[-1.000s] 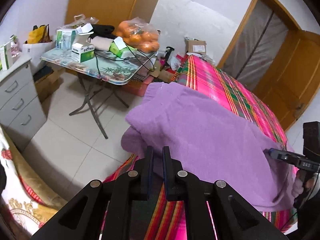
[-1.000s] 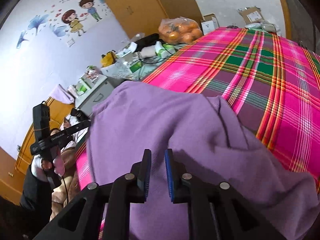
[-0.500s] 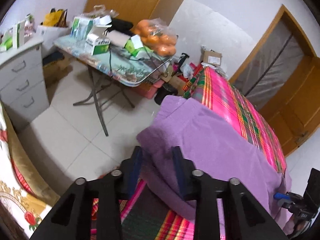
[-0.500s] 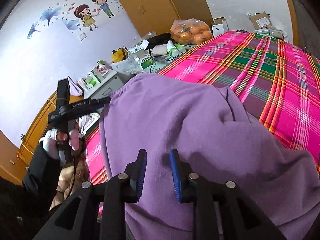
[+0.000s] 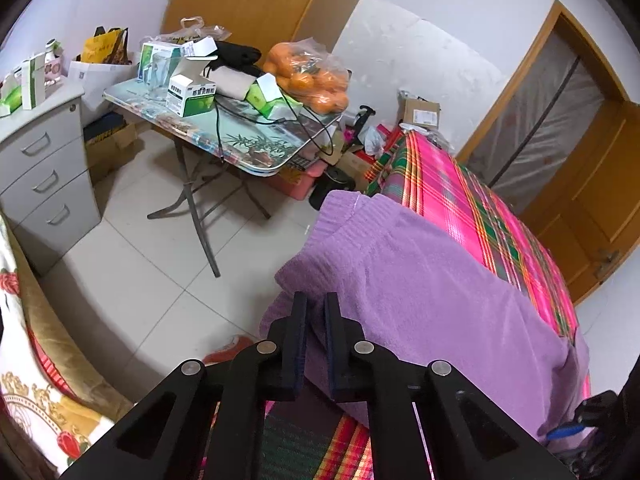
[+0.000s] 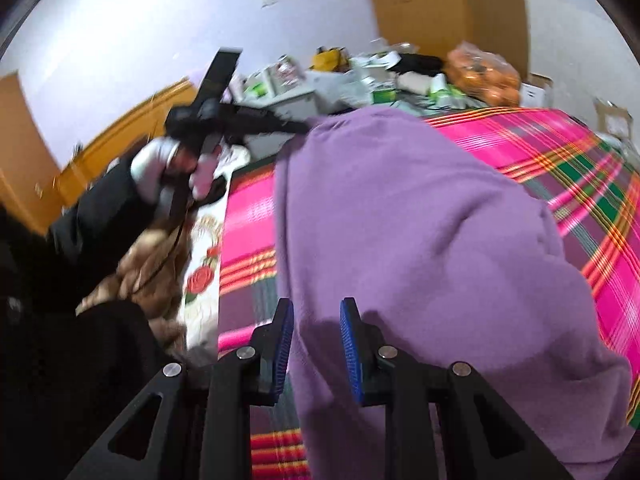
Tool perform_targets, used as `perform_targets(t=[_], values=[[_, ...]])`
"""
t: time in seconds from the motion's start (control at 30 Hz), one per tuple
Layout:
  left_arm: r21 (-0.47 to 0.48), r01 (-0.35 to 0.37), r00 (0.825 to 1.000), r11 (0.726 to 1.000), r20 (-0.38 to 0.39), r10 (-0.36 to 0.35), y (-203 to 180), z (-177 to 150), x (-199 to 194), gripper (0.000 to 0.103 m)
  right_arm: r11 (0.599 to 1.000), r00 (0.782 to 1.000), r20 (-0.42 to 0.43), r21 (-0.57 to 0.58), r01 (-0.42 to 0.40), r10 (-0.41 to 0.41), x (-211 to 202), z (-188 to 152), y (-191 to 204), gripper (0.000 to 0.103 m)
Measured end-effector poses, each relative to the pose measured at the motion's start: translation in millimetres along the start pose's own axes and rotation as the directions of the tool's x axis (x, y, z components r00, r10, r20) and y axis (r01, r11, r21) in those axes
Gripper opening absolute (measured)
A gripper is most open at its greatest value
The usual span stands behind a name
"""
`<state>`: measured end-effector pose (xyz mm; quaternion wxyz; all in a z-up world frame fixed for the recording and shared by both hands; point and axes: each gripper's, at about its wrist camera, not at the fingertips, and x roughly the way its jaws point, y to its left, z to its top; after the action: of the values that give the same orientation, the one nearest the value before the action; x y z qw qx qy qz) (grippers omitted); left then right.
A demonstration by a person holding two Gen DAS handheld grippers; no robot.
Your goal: Fold clothes
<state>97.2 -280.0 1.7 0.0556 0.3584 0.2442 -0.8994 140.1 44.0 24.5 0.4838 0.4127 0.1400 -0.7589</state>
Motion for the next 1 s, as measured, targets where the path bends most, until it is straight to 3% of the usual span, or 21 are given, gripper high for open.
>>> perform_targets(t=[0.13,0.27,0.5,0.73,0.87,1.0], values=[[0.003,0.000,1.000,1.000,-0.004,0.000,-1.5,-0.8,-0.5,0.006,0.998,0.999,-0.042,-0.059,0.016,-0.019,9.2,-5.9,4.0,0.020],[0.005,0.003,1.000,1.000,0.002,-0.003,-3.7,-1.8,-4.1,0.002,0.995,0.997,-0.046,-0.082,0.051,-0.054,11.3,-9.5,4.5,0.002],[0.005,0.015,0.998,1.000,0.054,-0.015,-0.1,-6.4,-28.3,0.002,0.994,0.999,0.021,-0.101,0.032,-0.030,-14.4,-7.9,10.5,0.002],[-0.065,-0.043,0.999,0.997,-0.010,0.042,25.9,-14.4,-14.5,0.000,0.997,0.998,-0.054,-0.072,0.016,-0.020,7.8,-14.1,0.0,0.005],[-0.021,-0.035,0.997,0.999,0.069,0.037,10.1,-9.8,-40.9,0.000,0.998,0.998,0.050,-0.047,-0.042,0.044,-17.6,-6.6,-2.4,0.005],[0.056,0.038,0.995,0.998,0.095,-0.043,-23.8,-2.8,-45.7,0.001,0.999,0.997,0.071,0.032,0.004,-0.007,-16.9,-4.9,-19.7,0.006]])
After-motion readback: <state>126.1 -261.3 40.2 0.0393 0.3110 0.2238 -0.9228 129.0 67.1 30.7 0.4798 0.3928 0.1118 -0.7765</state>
